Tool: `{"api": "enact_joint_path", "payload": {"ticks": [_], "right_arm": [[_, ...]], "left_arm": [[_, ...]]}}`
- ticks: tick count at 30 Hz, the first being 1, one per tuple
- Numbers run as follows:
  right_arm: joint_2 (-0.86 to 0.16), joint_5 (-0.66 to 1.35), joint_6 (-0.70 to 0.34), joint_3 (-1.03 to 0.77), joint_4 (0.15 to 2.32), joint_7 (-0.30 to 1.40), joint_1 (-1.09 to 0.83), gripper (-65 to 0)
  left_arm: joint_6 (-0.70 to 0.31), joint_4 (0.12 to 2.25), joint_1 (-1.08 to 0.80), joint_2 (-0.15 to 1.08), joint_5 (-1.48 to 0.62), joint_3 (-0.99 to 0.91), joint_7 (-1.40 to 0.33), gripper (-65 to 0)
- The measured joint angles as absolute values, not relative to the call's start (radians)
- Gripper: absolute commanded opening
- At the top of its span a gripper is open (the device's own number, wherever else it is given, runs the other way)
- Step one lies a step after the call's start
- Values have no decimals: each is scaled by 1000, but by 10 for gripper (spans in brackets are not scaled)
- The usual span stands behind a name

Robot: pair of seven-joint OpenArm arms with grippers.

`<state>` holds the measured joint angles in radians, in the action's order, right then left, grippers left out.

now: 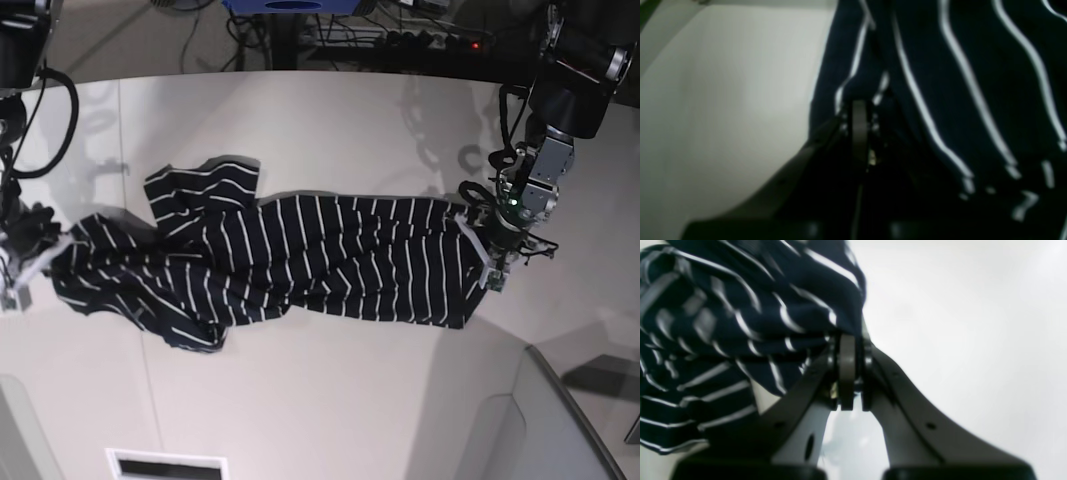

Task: Layout the t-shirt on the table in an organized manner, then fold the t-shirt properly
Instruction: 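Pull the grippers apart to stretch the shirt lengthwise across the table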

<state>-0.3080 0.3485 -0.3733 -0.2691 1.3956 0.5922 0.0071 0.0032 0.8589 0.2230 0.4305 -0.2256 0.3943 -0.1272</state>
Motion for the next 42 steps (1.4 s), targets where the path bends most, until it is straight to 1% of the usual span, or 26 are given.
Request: {"api": "enact_joint_path", "payload": {"ticks": [2,6,12,14,16,21,24,25,26,27,29,30,31,32,33,34,37,39,40,42], "right_arm": [[-313,353,-373,-236,1427,580,24,-650],[-315,358,-373,-237,1446,584,80,-650],[-315,352,-369,-242,1425,583,138,-650],[-313,352,-361,-242,1405,572,182,-650],[-313,356,-366,-242,1384,522,218,-650],[-311,353,-363,-223,1282,515,298,-650],[-313,353,-360,-160,1180,511,363,-647],[-311,358,-367,-144,1141,506,386,-630],[-310,361,-371,-131,1097,496,408,-591],[-311,359,-367,-117,1052,483,429,-536],[-317,352,-358,-83,974,445,466,-362],[-321,352,-361,-73,950,434,475,-251],[-327,358,-367,-71,941,430,476,-159],[-336,357,-367,-70,941,431,475,-81],[-347,359,-365,-70,947,429,469,-38],[-356,357,-363,-83,967,427,452,-36],[-358,363,-352,-222,1084,459,334,-93],[-327,352,-348,-295,1140,549,249,-125],[-298,347,-352,-326,1155,587,208,-131],[-243,352,-357,-355,1177,610,142,-122]], "left_arm": [[1,901,225,433,-227,394,-168,-650],[4,988,234,439,-229,393,-229,-650],[4,1101,182,419,-216,401,-252,-650],[4,1102,164,382,-218,396,-257,-650],[-2,1102,160,363,-219,400,-258,-650],[4,1095,152,387,-216,393,-252,-650],[4,1092,133,390,-216,393,-255,-650],[-2,1092,130,391,-221,396,-253,-650],[-1,1093,124,392,-218,396,-251,-650],[1,1093,120,395,-217,396,-252,-650],[3,1092,115,408,-218,394,-257,-650],[4,1092,114,410,-217,393,-258,-650],[4,1093,112,410,-218,393,-251,-650],[2,1094,110,413,-218,393,-250,-650],[1,1094,107,414,-218,393,-249,-650],[3,1094,101,418,-218,393,-249,-650],[4,1093,94,424,-220,393,-254,-650],[4,1093,97,424,-223,392,-250,-650],[4,1094,97,424,-223,392,-249,-650],[3,1094,97,418,-222,392,-250,-650]]}}
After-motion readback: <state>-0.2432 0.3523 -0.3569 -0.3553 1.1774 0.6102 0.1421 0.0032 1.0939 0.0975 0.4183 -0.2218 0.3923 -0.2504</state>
